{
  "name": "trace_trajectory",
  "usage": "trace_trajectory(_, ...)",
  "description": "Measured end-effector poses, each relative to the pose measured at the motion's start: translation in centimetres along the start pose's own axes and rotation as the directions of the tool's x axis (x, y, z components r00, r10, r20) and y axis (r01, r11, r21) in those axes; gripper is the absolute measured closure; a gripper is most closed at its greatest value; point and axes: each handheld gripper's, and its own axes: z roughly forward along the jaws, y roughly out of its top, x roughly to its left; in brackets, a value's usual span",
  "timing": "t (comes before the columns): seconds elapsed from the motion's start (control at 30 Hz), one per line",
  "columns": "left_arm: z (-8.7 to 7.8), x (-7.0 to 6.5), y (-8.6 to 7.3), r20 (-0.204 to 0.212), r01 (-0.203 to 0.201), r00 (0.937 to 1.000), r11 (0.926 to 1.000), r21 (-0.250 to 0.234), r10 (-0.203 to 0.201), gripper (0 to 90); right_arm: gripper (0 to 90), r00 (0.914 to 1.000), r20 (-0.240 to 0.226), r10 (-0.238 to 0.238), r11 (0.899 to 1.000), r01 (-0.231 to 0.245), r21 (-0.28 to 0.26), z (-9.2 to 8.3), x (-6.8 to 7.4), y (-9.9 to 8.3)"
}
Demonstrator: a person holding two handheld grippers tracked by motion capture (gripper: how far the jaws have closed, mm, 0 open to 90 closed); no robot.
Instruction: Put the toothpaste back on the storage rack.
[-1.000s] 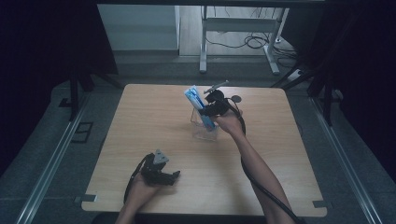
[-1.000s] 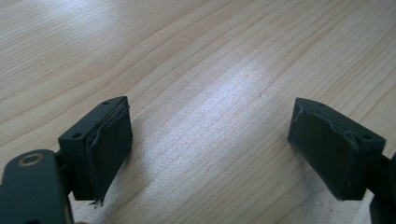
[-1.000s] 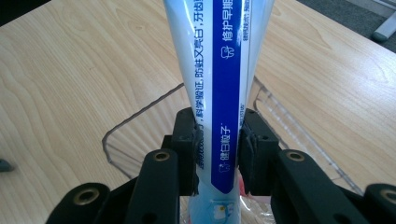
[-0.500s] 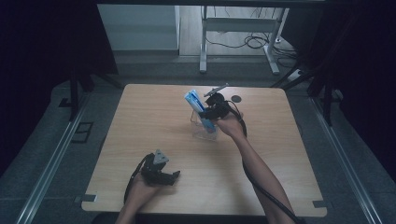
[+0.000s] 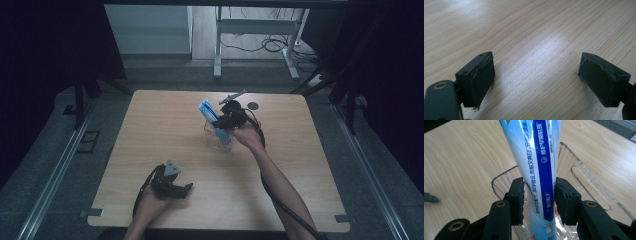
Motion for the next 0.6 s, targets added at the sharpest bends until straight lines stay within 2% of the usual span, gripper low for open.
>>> trace_trajectory(0.1, 0.0, 0.0, 0.0, 0.0, 0.0, 1.0, 1.0, 0.0, 0.0, 13.8, 59.0, 0.9999, 0.002, 0.01, 1.0, -0.01, -0.021, -0.4, -0.1, 0.1)
trace_trajectory(0.2, 0.0, 0.0, 0.0, -0.001, -0.001, 1.0, 1.0, 0.001, 0.001, 13.8, 57.7, 0.9997, -0.015, 0.019, 0.999, -0.02, -0.04, -1.0, -0.2, 0.2)
trace_trajectory(0.6, 0.0, 0.0, 0.0, -0.001, -0.001, 1.0, 1.0, 0.0, 0.001, 13.8, 43.5, 0.9993, -0.021, -0.032, 0.997, 0.031, -0.066, -2.4, 0.5, 0.2)
